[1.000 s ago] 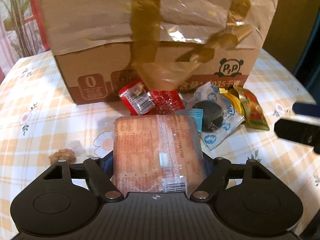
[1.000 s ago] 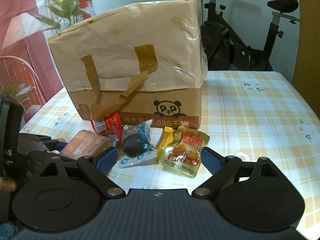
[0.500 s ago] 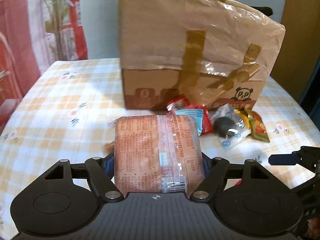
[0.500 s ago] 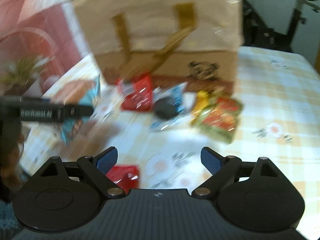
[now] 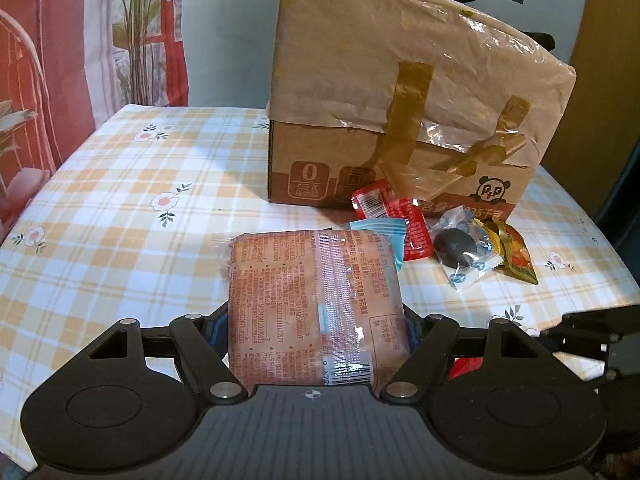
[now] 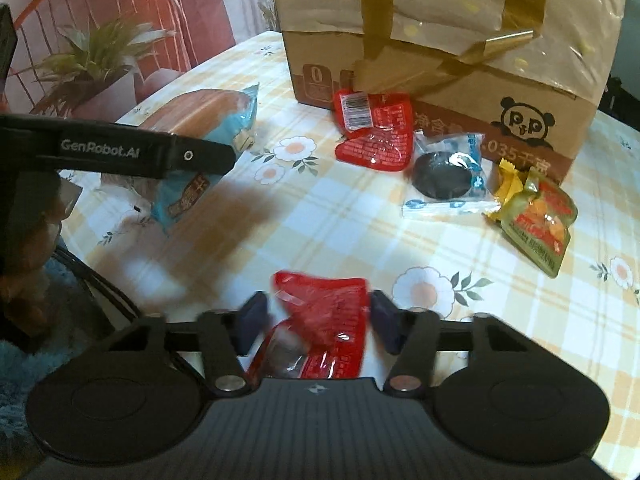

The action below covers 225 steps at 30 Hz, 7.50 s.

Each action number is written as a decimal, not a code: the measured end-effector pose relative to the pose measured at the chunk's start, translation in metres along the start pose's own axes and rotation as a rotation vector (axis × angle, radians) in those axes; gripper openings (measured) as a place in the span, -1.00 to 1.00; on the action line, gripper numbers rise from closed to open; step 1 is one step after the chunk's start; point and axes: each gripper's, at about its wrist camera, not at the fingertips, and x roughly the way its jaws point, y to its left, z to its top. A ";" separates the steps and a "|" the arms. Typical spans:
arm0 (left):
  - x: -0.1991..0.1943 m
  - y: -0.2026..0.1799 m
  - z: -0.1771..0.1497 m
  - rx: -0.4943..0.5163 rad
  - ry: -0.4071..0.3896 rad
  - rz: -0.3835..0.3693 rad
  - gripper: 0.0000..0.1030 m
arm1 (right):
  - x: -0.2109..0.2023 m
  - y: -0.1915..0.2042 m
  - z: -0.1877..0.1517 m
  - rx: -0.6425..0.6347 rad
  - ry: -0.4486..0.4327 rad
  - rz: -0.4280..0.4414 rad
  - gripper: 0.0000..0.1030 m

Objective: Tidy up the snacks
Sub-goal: 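Grasp the large orange wafer pack with the left tool while the right tool grasps a red wrapper, then lift both snacks over the box and open both tools to drop them, then move both tools back toward the remaining snacks beside the box, then grasp the yellow spicy-snack pouch with the right tool while the left tool grasps a small biscuit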

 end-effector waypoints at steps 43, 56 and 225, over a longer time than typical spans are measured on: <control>-0.004 0.003 -0.001 -0.005 -0.043 0.014 0.50 | -0.010 -0.013 0.000 -0.034 -0.252 -0.059 -0.39; -0.052 -0.009 0.068 0.077 -0.245 -0.027 0.50 | -0.082 -0.038 0.040 -0.001 -0.545 -0.090 -0.39; 0.056 -0.001 0.043 0.157 0.062 -0.140 -0.02 | 0.006 -0.137 0.004 0.364 -0.367 -0.173 -0.16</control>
